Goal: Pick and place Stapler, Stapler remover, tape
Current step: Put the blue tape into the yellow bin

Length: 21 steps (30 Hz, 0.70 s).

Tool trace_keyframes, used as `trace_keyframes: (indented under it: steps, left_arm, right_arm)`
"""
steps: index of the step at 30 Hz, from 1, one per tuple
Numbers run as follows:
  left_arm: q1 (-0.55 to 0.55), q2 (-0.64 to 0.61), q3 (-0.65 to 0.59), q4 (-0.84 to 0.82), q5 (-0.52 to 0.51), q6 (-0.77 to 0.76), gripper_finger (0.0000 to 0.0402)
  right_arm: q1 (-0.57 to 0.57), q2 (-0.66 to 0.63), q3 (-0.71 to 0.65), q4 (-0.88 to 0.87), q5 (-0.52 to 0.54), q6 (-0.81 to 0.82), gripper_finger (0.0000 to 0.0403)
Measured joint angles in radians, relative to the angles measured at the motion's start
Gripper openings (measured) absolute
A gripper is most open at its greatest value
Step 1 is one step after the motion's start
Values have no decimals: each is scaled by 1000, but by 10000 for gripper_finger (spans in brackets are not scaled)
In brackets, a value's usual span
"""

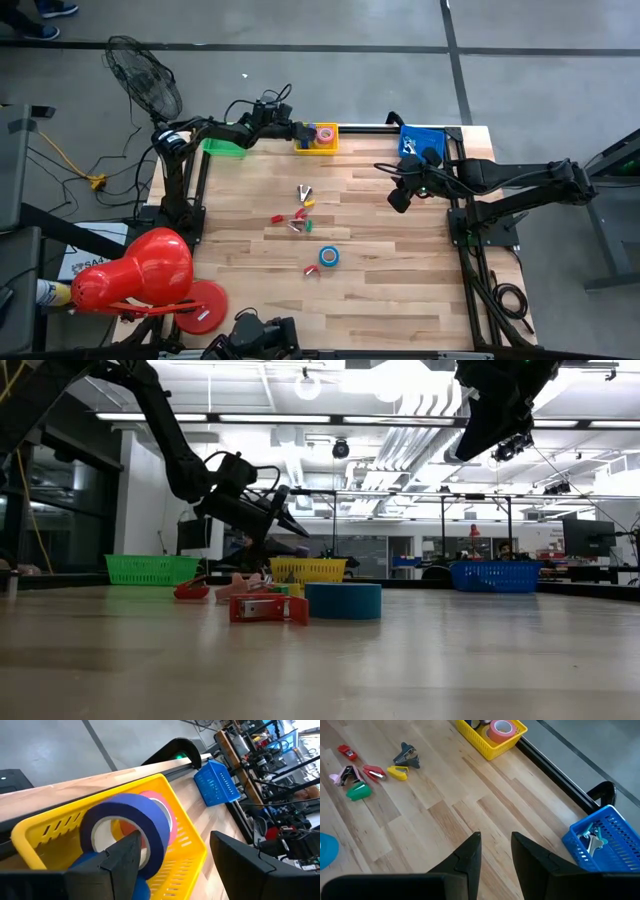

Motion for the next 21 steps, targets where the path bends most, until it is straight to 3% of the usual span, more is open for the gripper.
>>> trace_keyframes:
  steps: [21]
  left_arm:
    - [-1,-36,0,-8,-10,8,232]
  right_arm:
    - [0,0,0,-1,0,-8,98]
